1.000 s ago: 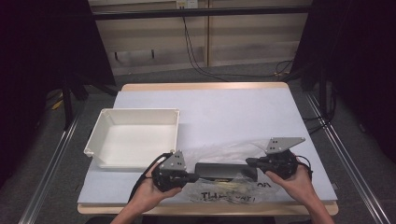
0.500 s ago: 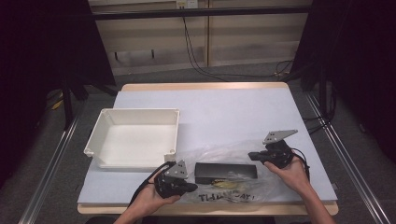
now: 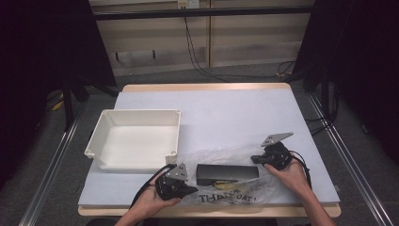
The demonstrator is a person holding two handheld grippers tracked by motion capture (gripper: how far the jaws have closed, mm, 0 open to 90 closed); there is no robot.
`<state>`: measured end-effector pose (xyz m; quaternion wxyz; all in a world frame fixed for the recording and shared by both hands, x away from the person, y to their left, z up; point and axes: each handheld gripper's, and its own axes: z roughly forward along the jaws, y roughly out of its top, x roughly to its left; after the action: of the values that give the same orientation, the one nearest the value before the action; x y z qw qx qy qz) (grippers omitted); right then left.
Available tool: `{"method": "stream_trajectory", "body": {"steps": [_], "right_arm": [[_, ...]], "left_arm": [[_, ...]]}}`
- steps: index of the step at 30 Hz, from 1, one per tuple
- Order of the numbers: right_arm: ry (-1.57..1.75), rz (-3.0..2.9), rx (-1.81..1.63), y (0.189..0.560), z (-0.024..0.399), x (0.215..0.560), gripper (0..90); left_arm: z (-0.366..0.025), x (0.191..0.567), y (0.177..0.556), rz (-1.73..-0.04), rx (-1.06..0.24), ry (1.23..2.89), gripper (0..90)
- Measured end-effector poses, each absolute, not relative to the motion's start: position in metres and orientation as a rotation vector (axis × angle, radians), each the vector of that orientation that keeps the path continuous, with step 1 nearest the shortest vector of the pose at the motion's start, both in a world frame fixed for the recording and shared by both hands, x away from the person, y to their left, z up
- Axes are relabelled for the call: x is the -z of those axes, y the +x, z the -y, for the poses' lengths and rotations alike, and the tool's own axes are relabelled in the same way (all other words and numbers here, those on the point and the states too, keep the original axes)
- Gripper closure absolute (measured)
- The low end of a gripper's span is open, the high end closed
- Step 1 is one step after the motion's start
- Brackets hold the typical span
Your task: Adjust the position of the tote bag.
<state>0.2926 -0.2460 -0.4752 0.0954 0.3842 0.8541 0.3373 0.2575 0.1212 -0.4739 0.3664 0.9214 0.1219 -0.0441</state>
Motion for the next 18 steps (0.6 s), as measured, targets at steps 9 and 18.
{"method": "stream_trajectory", "body": {"steps": [9, 18], "right_arm": [[1.198, -2.456, -0.995, 0.3004, 0.2529, 0.4779, 90.0], [1.198, -2.419, -0.959, 0.3014, 0.2514, 0.4778, 90.0]], "left_arm": [[-0.1241, 0.4728, 0.2555, -0.307, 0.121, 2.383, 90.0], [-0.1249, 0.4725, 0.2521, -0.295, 0.120, 2.382, 90.0]]}}
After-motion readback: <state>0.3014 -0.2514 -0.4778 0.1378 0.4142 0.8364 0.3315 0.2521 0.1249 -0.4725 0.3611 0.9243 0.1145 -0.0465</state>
